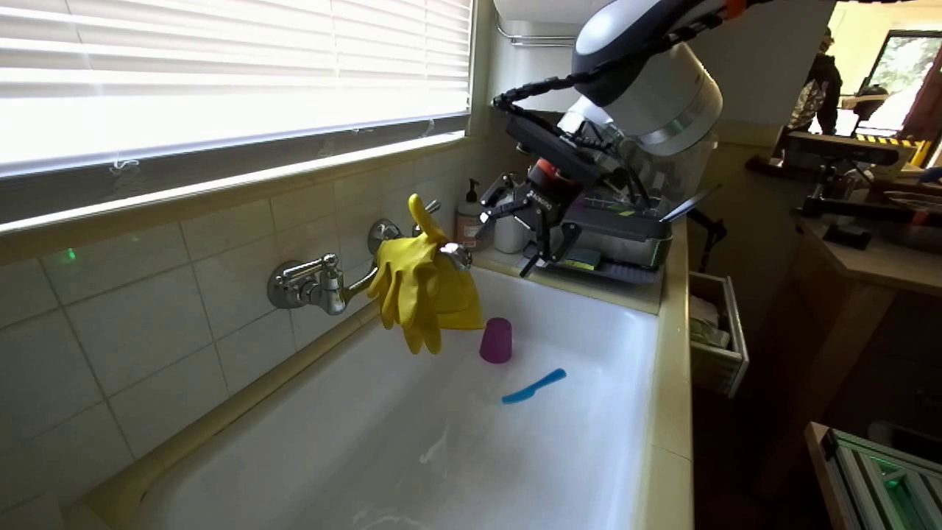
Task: Take the gloves off the tap
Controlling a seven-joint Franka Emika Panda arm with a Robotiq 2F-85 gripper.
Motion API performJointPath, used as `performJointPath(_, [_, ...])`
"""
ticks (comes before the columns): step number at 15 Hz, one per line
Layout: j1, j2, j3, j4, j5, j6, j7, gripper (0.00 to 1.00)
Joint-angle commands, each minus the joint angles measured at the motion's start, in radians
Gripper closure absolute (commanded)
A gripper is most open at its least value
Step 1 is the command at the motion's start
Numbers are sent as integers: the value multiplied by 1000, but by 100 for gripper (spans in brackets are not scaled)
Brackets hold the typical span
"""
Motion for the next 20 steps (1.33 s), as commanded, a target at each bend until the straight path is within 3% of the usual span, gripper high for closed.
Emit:
performJointPath(1, [3,63,-1,44,92,19,4,0])
performJointPath(20, [19,254,19,166,369,13,-16,0])
